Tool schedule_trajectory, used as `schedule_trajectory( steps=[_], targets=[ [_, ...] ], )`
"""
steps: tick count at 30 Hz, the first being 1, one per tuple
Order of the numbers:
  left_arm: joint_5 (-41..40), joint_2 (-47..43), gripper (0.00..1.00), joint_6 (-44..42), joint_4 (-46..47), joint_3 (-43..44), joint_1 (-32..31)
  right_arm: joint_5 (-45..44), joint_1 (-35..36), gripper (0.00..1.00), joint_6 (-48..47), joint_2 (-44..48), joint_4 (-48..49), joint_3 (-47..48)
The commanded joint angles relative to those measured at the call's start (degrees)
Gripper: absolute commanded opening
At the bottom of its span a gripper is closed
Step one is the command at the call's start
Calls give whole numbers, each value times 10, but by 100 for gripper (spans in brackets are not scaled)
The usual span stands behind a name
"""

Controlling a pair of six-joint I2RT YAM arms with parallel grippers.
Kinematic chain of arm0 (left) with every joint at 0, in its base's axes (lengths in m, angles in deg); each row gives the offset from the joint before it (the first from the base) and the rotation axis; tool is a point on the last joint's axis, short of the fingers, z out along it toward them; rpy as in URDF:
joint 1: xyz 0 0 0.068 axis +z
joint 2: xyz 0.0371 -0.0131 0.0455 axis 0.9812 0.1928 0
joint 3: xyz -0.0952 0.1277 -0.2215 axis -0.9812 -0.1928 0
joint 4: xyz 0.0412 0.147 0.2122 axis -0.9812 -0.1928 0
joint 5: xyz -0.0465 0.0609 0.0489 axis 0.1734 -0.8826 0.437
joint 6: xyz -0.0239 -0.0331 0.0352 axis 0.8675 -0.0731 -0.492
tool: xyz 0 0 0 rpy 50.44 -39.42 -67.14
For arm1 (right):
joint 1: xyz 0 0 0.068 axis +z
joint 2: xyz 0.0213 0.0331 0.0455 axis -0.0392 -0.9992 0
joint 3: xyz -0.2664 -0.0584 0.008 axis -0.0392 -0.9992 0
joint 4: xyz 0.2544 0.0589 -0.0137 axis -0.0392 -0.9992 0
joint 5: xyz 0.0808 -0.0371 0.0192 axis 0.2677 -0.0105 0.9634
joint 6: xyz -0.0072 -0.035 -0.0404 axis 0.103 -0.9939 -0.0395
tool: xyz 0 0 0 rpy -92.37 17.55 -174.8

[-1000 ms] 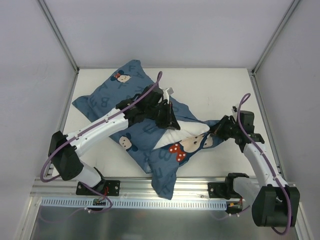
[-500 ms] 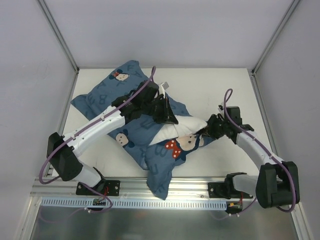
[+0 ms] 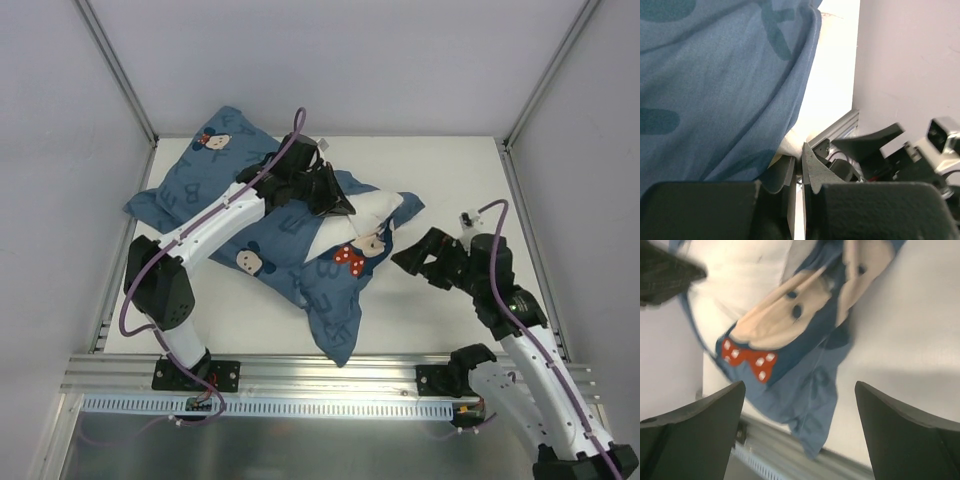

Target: Remove the pillowcase from the pillow

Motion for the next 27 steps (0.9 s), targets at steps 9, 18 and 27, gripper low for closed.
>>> schedule_trajectory(
  steps=[9, 18, 27],
  targets=[
    [11, -16, 0, 9, 34, 46, 1, -79, 234, 85, 119, -203, 163, 17],
    [22, -53, 0, 0, 35, 22, 13, -100, 244, 1, 104, -247, 209, -10],
    [42, -60, 0, 5, 34, 49, 66, -120, 305, 1, 92, -173, 160, -62]
  ],
)
